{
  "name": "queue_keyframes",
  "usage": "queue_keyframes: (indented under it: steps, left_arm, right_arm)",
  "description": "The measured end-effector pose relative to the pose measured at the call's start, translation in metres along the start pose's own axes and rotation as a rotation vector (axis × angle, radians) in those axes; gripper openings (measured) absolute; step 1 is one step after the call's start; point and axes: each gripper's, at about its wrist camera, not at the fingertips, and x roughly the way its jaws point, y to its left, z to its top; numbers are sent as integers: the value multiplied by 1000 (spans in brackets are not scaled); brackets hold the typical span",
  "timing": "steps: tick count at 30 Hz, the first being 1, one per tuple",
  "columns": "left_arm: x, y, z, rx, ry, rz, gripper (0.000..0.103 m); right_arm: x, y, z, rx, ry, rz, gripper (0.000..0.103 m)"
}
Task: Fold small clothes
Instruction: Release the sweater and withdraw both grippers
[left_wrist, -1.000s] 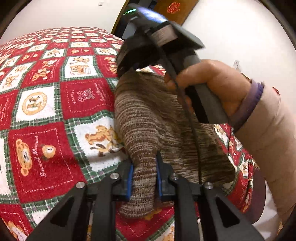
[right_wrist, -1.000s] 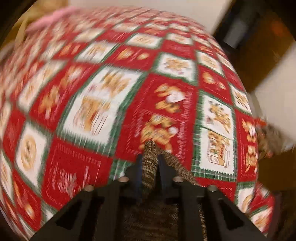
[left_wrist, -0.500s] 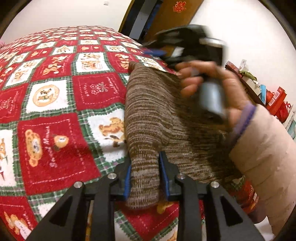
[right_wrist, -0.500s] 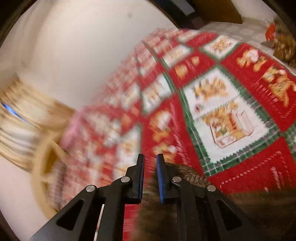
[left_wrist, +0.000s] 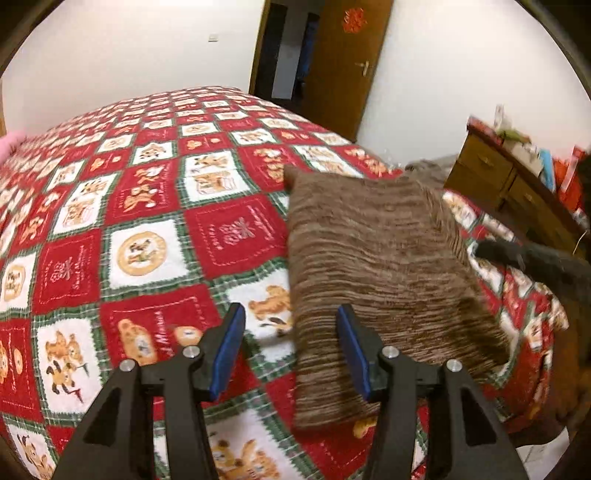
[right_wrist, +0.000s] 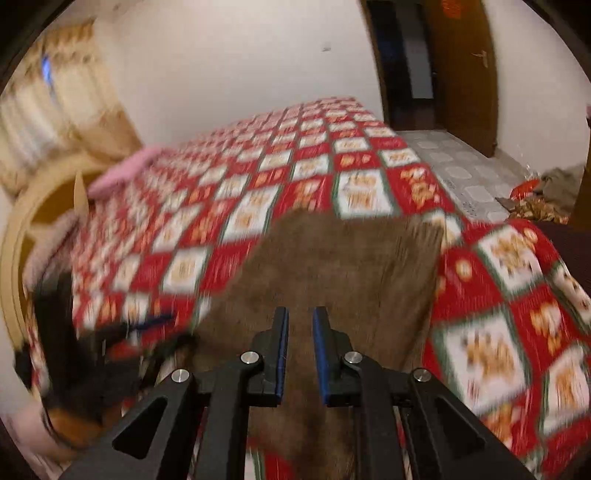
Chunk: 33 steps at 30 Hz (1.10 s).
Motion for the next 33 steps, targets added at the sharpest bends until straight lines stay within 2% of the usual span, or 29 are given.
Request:
queue_keyframes:
  steps: [4,7,8,9,11,13,14,15,16,18,20,23,28,33]
  left_arm:
    - [9,-9,-10,41,39,57,57]
    - [4,-13,-14,57,59,88,58]
    - [-1,-15,-15,58,65,99,58]
    - [-5,-16,-15,61,67,111,58]
    - [-18,-23,-14,84,37,140,58]
    - [-31,-31,-12,111,-2,163,59]
    - [-37,-34,-10,119,-20,170,66]
    - [-44,-38,-8,122,-41,178,76]
    - [-51,-41,-8,121,-62,184,79]
    - [-66,-46,-6,128,-109,186,80]
    - [-77,-51,-5,144,-130,189,84]
    - [-91,-55,-5,146,-152,203,96]
    - [-105,-60,-4,154,-190,219,102]
    - [-117,-69,-6,169,-221,246,103]
  right_arm:
    - [-1,15,-52,-98,78,-75,14]
    - [12,4,-84,-85,173,-151,14]
    - [12,-2,-88,-57,177,-138,14]
    - [5,-5,-91,-16,160,-101,14]
    - [-15,-5,-94,34,132,-85,14]
    - [-40,1,-94,21,65,-81,14]
    - [-55,4,-94,11,22,-93,15]
    - [-68,6,-94,10,-14,-105,26]
    - [-79,6,-94,17,-47,-113,56]
    - [-99,4,-95,52,-126,-118,85]
    - [-109,5,-95,55,-180,-127,85]
    - [-112,12,-90,42,-188,-158,85]
    - [-130,30,-83,6,-256,-235,85]
    - [-156,52,-79,-50,-362,-299,85]
